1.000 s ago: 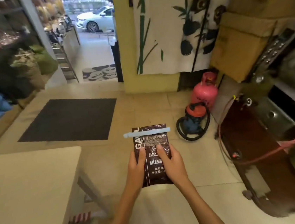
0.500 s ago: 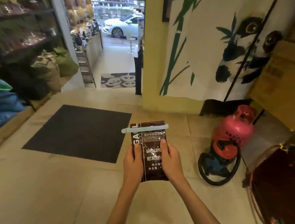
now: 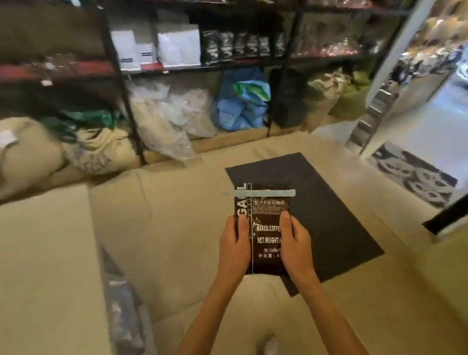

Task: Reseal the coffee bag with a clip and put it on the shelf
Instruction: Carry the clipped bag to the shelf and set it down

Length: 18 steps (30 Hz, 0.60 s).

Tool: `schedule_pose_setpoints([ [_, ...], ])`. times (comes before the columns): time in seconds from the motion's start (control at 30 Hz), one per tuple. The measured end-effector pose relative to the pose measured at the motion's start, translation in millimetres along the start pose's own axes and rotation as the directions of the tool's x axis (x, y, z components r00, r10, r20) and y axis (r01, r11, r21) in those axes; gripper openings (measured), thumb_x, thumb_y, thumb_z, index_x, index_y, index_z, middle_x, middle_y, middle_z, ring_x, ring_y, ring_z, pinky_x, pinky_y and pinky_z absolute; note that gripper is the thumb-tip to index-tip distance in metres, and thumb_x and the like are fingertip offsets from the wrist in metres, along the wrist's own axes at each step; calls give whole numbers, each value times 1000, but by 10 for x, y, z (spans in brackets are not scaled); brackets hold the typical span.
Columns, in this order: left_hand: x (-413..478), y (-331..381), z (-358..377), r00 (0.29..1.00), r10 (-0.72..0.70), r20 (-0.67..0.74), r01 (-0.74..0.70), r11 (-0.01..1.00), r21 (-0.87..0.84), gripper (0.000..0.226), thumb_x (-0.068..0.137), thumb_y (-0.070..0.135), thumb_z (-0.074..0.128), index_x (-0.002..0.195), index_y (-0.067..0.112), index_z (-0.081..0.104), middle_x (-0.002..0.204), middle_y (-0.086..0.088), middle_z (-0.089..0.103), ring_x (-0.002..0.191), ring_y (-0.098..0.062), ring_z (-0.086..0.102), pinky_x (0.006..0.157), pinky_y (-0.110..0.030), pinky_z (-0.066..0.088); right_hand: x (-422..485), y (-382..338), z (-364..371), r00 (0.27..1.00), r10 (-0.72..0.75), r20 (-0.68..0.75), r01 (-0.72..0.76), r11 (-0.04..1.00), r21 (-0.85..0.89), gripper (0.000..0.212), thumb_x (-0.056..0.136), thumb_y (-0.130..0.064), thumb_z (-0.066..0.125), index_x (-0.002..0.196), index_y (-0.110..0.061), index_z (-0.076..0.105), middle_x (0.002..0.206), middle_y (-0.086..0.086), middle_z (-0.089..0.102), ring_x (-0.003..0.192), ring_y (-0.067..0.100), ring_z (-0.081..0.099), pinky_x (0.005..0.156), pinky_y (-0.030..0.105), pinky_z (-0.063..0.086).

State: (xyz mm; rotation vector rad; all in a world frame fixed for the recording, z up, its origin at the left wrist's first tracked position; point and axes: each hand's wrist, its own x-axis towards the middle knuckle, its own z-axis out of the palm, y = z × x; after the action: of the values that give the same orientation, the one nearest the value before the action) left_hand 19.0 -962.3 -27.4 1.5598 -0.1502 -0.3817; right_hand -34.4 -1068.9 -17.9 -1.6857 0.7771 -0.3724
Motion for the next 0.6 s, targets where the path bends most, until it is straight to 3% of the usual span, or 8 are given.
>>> schedule_pose_setpoints([
  [0.17, 821, 90, -349, 952, 6, -306, 10, 999, 49, 27, 102, 33, 38, 103, 13, 56, 88, 1, 67, 81, -11, 69, 63, -18, 54, 977, -213, 731, 947, -84, 311, 81, 996, 25, 35, 100, -46, 42, 108, -19, 63, 97, 8, 72, 88, 21, 72, 73, 35, 59],
  [0.3, 1314, 316, -636, 829, 48, -558, -24, 998, 51, 24, 103, 29, 38, 99, 15, 56, 85, 7, 64, 72, 5, 64, 60, -9, 49, 1582, -560, 1377, 832, -173, 527, 167, 984, 60, 32, 101, -43, 43, 101, -22, 67, 93, 8, 75, 86, 21, 73, 78, 45, 61],
  [0.5, 1958, 538, -1292, 623, 44, -781, -7, 999, 51, 20, 103, 31, 39, 93, 26, 55, 88, 6, 66, 82, -10, 66, 70, -21, 52, 2090, -1005, 2449, 648, -247, 721, 246, 963, 110, 39, 99, -49, 42, 103, -20, 68, 93, 4, 76, 85, 18, 74, 78, 47, 60],
  [0.6, 2462, 537, -1717, 569, 28, -822, 3, 999, 36, 22, 102, 35, 39, 99, 23, 58, 93, 0, 68, 87, -15, 67, 77, -31, 56, 2404, -1213, 3032, 610, -243, 754, 237, 964, 119, 38, 96, -54, 44, 96, -25, 69, 91, 3, 76, 86, 19, 73, 80, 48, 59],
])
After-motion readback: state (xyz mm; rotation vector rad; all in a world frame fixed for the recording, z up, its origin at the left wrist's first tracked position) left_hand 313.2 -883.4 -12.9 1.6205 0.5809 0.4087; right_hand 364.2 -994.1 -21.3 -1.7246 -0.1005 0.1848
